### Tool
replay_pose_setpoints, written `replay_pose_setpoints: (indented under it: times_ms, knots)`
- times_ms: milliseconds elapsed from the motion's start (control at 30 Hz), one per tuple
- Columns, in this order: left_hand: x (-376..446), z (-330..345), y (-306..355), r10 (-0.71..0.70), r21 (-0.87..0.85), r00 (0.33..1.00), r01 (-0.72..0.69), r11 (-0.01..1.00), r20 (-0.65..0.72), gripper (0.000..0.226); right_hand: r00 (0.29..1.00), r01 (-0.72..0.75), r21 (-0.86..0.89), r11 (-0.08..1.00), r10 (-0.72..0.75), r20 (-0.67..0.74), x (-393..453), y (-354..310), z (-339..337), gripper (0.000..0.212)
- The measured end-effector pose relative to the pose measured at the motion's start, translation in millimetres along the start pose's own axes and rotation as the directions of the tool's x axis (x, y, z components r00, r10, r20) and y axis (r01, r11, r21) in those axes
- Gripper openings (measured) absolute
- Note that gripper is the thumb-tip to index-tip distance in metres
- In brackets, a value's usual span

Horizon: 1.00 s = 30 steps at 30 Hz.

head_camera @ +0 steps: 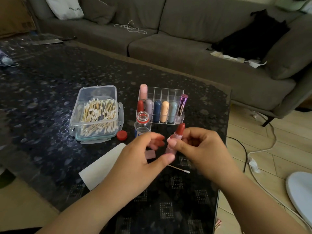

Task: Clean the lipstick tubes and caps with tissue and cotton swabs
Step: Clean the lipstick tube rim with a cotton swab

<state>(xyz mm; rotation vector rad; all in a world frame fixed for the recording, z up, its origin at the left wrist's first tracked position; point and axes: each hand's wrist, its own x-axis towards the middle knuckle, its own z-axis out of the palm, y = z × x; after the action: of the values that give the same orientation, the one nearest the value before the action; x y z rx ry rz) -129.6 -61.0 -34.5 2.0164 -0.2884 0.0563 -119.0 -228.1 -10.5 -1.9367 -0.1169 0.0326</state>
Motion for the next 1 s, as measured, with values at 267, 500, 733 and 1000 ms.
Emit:
replay_pose_setpoints:
  times_ms: [267,500,733,1000]
  knots:
    - [-4.9,-0.6,-2.8,-0.017,-0.202,0.993,0.039,0.979,0.113,0.039,0.984,0.120,0.083,0.989,-0.130,0.123,-10.8,-11.2,-4.3,0.033]
    - [-3.7,-16.3,2.7,0.091,-0.437,0.901,0.116,0.892,0.425,0.021,0.926,0.146,0.260,0.954,-0.225,0.305,-8.0,-14.1,-13.7,0.020]
    - [-7.1,-14.1,6.0,0.052,-0.505,0.848,0.263,0.822,0.527,0.050,0.926,0.075,0.317,0.945,-0.184,0.330,-9.9,-16.8,-15.5,0.019]
    - [-4.4,-18.2,8.1,0.146,-0.589,0.805,0.284,0.756,0.575,0.042,0.861,0.090,0.448,0.890,-0.296,0.414,-13.1,-21.7,-13.8,0.020]
